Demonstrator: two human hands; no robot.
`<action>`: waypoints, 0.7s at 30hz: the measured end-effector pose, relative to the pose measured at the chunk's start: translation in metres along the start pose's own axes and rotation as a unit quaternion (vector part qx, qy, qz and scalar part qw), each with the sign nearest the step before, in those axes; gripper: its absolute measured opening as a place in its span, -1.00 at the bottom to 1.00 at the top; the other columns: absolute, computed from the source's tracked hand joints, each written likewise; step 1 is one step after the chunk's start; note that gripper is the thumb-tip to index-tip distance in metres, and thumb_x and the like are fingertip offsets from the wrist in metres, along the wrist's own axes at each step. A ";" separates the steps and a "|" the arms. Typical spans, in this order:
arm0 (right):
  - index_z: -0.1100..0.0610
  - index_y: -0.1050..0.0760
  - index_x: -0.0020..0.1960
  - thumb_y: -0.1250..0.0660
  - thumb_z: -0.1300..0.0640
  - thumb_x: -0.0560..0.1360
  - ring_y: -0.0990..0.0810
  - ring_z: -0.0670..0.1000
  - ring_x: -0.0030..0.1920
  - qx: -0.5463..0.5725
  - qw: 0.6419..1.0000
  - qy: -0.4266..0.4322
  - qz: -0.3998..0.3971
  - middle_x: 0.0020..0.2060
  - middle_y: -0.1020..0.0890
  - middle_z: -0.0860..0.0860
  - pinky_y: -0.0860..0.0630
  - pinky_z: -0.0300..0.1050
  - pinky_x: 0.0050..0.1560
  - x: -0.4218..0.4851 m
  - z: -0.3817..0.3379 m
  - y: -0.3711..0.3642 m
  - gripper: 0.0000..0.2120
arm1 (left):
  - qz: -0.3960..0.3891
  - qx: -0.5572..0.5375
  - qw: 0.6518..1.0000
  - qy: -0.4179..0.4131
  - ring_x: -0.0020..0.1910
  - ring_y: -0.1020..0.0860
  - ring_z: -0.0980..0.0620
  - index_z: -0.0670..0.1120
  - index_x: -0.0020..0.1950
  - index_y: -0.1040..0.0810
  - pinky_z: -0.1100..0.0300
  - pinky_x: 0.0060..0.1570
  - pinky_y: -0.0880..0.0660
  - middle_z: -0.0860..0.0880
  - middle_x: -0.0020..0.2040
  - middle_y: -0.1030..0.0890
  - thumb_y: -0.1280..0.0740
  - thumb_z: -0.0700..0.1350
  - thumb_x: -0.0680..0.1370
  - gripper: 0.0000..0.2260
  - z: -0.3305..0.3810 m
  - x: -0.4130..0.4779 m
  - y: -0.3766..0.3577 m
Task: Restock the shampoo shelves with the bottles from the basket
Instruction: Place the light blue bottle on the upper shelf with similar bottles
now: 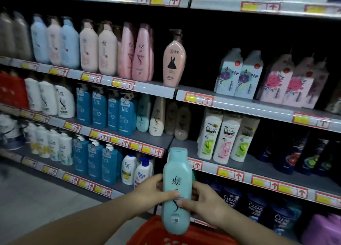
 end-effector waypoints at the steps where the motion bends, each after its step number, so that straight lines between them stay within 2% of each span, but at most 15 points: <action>1: 0.18 -0.54 0.24 -0.48 0.35 0.43 -0.69 -0.03 0.10 0.000 1.000 0.004 0.002 0.08 -0.71 0.03 -0.62 -0.09 0.09 0.007 -0.006 0.000 -0.61 | 0.009 -0.004 1.000 0.004 0.09 -0.64 0.09 0.00 0.18 -0.56 0.05 0.13 -0.58 0.03 0.08 -0.68 -0.56 0.09 0.29 -0.49 -0.002 0.002 0.005; 3: 0.17 -0.55 0.22 -0.49 0.31 0.43 -0.67 -0.02 0.12 -0.018 1.000 0.023 0.000 0.10 -0.70 0.02 -0.61 -0.07 0.14 0.025 -0.021 0.001 -0.62 | 0.028 -0.012 1.000 -0.002 0.08 -0.64 0.07 0.04 0.17 -0.55 0.02 0.13 -0.58 0.05 0.09 -0.68 -0.53 0.18 0.26 -0.46 -0.002 0.005 0.015; 7: 0.14 -0.55 0.23 -0.51 0.24 0.42 -0.67 -0.05 0.12 -0.055 0.998 0.044 0.001 0.12 -0.69 -0.01 -0.60 -0.02 0.19 0.067 -0.051 0.002 -0.60 | 0.085 -0.002 0.996 -0.023 0.04 -0.64 0.08 -0.01 0.19 -0.50 0.13 0.05 -0.61 0.04 0.08 -0.63 -0.42 0.01 0.50 -0.70 0.007 0.020 0.043; 10: 0.13 -0.56 0.22 -0.52 0.22 0.42 -0.68 -0.04 0.10 -0.071 0.996 0.048 0.021 0.10 -0.70 -0.01 -0.60 0.02 0.18 0.105 -0.063 -0.003 -0.62 | 0.124 -0.013 0.992 -0.025 0.04 -0.63 0.06 -0.04 0.18 -0.48 0.10 0.07 -0.60 0.02 0.08 -0.63 -0.38 -0.04 0.54 -0.75 0.009 0.040 0.067; 13: 0.15 -0.57 0.20 -0.53 0.19 0.42 -0.69 -0.04 0.04 -0.102 0.993 0.040 0.033 0.07 -0.70 0.00 -0.62 -0.03 0.14 0.153 -0.077 -0.015 -0.63 | 0.168 -0.015 0.986 0.008 -0.01 -0.63 0.06 -0.04 0.12 -0.51 0.06 0.08 -0.59 -0.02 0.06 -0.65 -0.37 -0.02 0.53 -0.80 0.008 0.069 0.099; 17: 0.14 -0.61 0.12 -0.53 0.19 0.41 -0.71 0.02 -0.06 -0.075 0.995 0.022 0.061 0.00 -0.72 0.05 -0.65 0.03 0.03 0.220 -0.092 -0.030 -0.71 | 0.274 0.080 0.957 0.045 0.08 -0.60 -0.10 -0.11 0.19 -0.51 -0.01 0.14 -0.54 -0.08 0.11 -0.62 -0.28 0.06 0.56 -0.69 0.024 0.105 0.155; 21: 0.14 -0.58 0.16 -0.54 0.20 0.40 -0.69 0.06 0.02 -0.094 0.993 0.043 0.061 0.06 -0.70 0.06 -0.61 0.07 0.14 0.277 -0.114 -0.035 -0.66 | 0.290 0.113 0.949 0.057 0.14 -0.56 -0.10 -0.10 0.27 -0.47 0.13 0.05 -0.47 -0.10 0.20 -0.58 -0.24 0.05 0.58 -0.66 0.042 0.133 0.193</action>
Point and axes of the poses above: each hand's wrist, its own x-axis towards the middle knuckle, its own y-axis out of the back of the hand, z = x × y, the point moved 5 cm from there along x, towards the middle knuckle
